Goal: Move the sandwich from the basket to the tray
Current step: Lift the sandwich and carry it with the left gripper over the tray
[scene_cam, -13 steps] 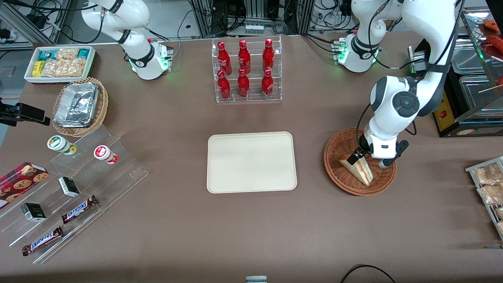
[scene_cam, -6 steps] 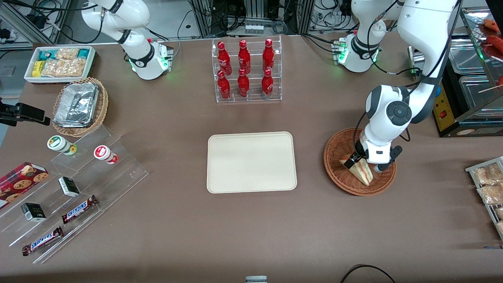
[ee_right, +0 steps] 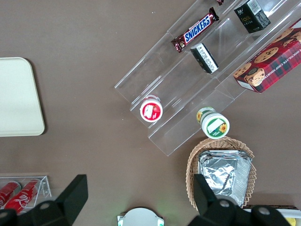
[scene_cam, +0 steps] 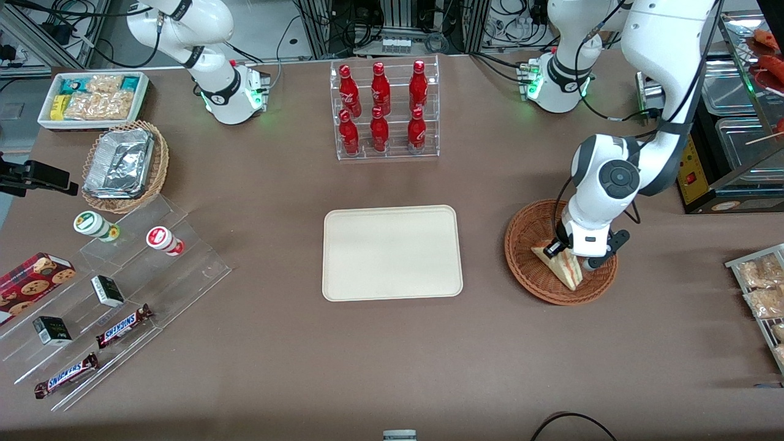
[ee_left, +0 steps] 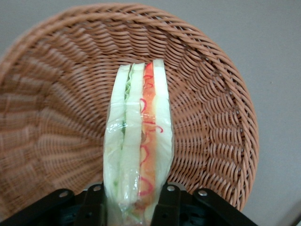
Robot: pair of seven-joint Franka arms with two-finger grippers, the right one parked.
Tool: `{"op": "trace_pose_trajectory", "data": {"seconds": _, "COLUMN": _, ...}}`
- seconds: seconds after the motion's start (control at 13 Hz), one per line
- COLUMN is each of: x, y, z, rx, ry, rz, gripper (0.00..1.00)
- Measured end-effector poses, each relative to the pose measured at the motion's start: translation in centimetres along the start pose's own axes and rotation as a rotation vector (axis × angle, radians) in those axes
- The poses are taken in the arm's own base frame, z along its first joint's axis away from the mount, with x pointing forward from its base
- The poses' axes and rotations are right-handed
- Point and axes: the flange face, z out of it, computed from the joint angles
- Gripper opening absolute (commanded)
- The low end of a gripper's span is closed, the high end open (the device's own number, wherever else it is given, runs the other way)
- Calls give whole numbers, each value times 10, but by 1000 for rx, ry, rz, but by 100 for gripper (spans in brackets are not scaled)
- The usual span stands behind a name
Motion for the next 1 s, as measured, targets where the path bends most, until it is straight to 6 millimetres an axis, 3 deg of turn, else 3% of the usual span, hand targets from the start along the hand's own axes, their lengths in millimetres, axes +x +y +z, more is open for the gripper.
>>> {"op": "trace_pose_trajectory", "data": {"seconds": 0.31, "x": 19, "y": 18, "z": -101, "rx": 71, "ry": -21, "rz": 22, "gripper": 0}}
{"op": "trace_pose_trajectory", "data": {"seconds": 0.46, "x": 8, "y": 44, "z": -143, "rx": 55, "ry": -3, "rz": 60, "gripper": 0}}
{"op": "trace_pose_trajectory", "data": {"seconds": 0.69, "x": -38, "y": 98, "z": -183, "rx": -8, "ry": 37, "rz": 164, "gripper": 0}}
{"op": "trace_pose_trajectory", "data": {"seconds": 1.0, "x": -115, "y": 165, "z": -191, "rx": -50, "ry": 48, "rz": 314, "gripper": 0}}
